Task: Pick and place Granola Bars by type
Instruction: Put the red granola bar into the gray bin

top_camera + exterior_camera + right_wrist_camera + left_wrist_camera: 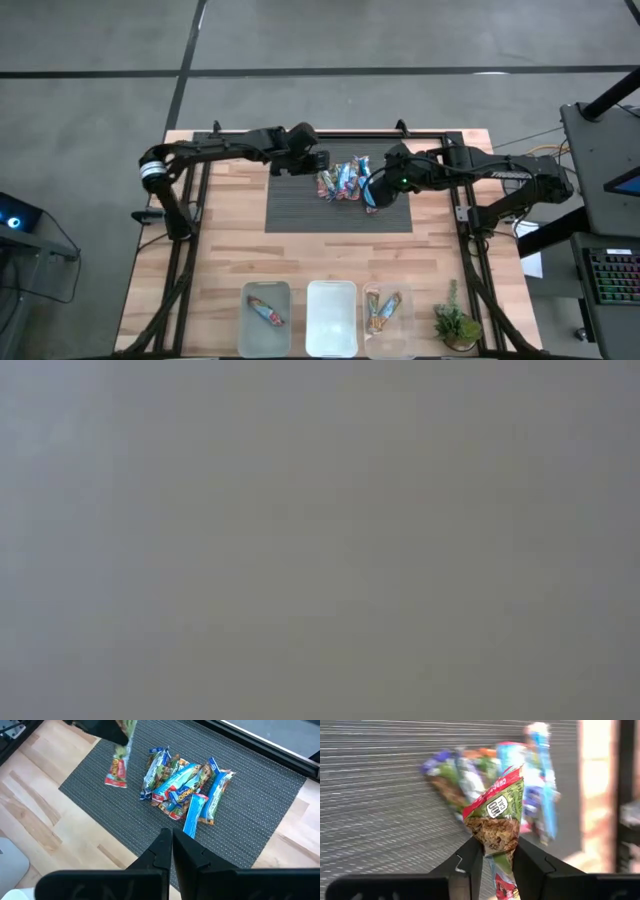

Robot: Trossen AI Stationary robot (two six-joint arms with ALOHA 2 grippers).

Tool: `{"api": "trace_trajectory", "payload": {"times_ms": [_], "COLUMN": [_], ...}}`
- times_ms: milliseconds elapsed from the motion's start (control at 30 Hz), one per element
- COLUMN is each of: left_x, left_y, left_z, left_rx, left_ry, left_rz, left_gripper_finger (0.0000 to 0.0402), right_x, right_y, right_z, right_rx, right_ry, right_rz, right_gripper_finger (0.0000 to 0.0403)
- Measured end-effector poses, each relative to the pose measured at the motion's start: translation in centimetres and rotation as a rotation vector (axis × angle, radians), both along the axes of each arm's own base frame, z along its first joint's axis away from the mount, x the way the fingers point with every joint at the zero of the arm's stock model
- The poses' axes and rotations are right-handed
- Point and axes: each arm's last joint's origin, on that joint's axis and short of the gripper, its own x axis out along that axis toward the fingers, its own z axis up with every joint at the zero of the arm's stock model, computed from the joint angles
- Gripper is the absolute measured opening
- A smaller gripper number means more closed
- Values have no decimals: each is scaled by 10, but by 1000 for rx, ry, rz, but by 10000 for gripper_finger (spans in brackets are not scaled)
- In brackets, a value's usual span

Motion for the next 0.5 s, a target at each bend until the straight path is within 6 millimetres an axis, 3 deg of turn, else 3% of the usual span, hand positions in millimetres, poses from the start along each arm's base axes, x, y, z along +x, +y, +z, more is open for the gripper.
{"api": "trace_trajectory", "payload": {"times_ms": [267,500], "left_x": [-10,-16], "left_y": [-36,-72], "left_z": [50,76], "left_rx": [65,134], "left_ry": [-201,-311], "left_rz": [-165,-328], "left_gripper_finger": [76,76], "right_x": [0,-6], "right_y": [0,-4], "right_z": [0,5], "right_rx": [5,14], "right_ry": [-3,-24], "right_rz": [-1,-13], "right_gripper_finger": [9,9]}}
